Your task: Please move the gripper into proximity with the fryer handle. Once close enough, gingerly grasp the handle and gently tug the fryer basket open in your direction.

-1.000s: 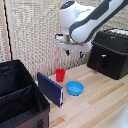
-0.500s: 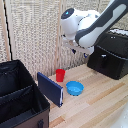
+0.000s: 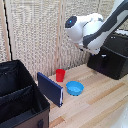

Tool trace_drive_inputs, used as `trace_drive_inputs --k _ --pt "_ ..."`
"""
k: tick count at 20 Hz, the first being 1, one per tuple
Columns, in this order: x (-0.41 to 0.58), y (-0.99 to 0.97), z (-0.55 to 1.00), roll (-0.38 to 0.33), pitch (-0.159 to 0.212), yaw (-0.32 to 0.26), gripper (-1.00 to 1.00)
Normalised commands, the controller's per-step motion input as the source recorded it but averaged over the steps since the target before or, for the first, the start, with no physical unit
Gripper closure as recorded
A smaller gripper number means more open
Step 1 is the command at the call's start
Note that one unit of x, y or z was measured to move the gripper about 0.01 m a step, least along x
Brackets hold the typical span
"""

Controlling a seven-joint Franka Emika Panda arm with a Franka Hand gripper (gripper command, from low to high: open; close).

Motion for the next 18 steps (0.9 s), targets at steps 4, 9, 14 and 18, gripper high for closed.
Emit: trace_drive_inputs --k 4,9,14,18 --pt "-0.094 -0.53 -0.39 -0.184 -0.096 0.037 -1.00" --pt "-0.192 -0.49 -0.42 -0.063 -0.044 0.025 -1.00" --pt "-0.175 -0.52 -0.38 -0.003 -0.002 0.060 -1.00" --pt "-0.046 -0.55 -0.37 -0.014 0.000 0.178 -1.00"
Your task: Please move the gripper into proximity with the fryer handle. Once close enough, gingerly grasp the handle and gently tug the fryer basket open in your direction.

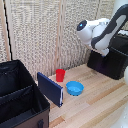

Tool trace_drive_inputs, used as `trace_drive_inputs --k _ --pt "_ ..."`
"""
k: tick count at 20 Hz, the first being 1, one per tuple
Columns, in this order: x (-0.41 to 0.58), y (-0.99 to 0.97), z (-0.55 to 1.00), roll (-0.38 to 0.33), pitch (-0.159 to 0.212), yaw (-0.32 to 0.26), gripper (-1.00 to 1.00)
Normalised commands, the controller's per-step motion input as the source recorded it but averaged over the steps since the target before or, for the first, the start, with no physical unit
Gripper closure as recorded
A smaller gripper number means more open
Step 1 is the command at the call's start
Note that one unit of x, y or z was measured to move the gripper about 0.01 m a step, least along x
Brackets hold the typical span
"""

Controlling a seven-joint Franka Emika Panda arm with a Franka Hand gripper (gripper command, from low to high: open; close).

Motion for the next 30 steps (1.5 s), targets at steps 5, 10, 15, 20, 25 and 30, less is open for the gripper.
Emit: trace_drive_inputs --k 5,10,15,20,25,30 --pt "-0.018 -0.56 -0.34 -0.005 0.000 0.201 -1.00" --pt "0.000 -0.47 -0.34 0.000 -0.001 0.202 -1.00" --pt "-0.011 -0.47 -0.20 -0.005 0.000 0.185 -1.00" --pt "0.009 -0.41 0.05 0.033 0.090 0.078 1.00" --pt "0.030 -0.15 0.05 0.023 0.037 0.010 1.00" --pt "0.000 0.01 0.00 0.000 0.001 -0.002 1.00"
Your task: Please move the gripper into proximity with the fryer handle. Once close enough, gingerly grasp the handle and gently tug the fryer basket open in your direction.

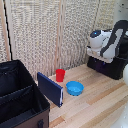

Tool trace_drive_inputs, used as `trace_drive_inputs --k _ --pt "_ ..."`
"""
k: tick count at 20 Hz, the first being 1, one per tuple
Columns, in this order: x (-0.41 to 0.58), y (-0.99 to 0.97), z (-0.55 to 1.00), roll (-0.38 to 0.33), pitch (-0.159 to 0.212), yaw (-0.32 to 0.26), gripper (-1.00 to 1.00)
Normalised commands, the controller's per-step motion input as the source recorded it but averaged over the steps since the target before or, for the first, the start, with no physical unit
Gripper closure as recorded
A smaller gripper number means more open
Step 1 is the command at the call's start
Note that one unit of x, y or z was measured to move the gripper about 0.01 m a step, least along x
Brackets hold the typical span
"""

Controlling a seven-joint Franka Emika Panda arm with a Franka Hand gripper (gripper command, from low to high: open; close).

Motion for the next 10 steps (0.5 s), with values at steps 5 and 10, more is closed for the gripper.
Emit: trace_drive_inputs --k 5,10 --pt "-0.017 0.20 0.12 0.039 0.026 -0.066 1.00" --pt "-0.139 0.28 0.23 0.261 0.083 -0.105 1.00"
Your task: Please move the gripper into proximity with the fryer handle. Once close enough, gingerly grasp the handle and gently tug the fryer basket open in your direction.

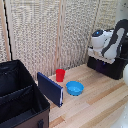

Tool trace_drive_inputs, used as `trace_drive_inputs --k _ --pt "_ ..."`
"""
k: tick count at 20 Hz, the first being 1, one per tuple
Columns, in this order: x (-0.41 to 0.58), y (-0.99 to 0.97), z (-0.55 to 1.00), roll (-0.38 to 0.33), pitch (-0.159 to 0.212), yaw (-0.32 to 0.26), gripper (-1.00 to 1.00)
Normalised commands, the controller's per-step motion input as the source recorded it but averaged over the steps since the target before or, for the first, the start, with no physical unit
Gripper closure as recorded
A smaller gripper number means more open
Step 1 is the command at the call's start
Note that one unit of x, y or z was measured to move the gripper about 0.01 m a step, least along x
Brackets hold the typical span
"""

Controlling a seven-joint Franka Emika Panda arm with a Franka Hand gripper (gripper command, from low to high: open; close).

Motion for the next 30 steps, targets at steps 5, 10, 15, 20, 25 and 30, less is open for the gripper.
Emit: trace_drive_inputs --k 5,10,15,20,25,30 --pt "-0.066 0.31 0.15 0.273 0.110 -0.099 1.00" --pt "-0.197 0.65 0.12 0.193 -0.004 -0.039 1.00" --pt "-0.101 0.94 -0.06 0.040 -0.123 -0.039 1.00" --pt "0.046 0.88 -0.09 -0.001 -0.093 -0.123 1.00" --pt "0.033 0.69 -0.02 -0.013 -0.048 -0.210 1.00" --pt "0.000 0.49 -0.08 0.001 -0.048 -0.282 1.00"
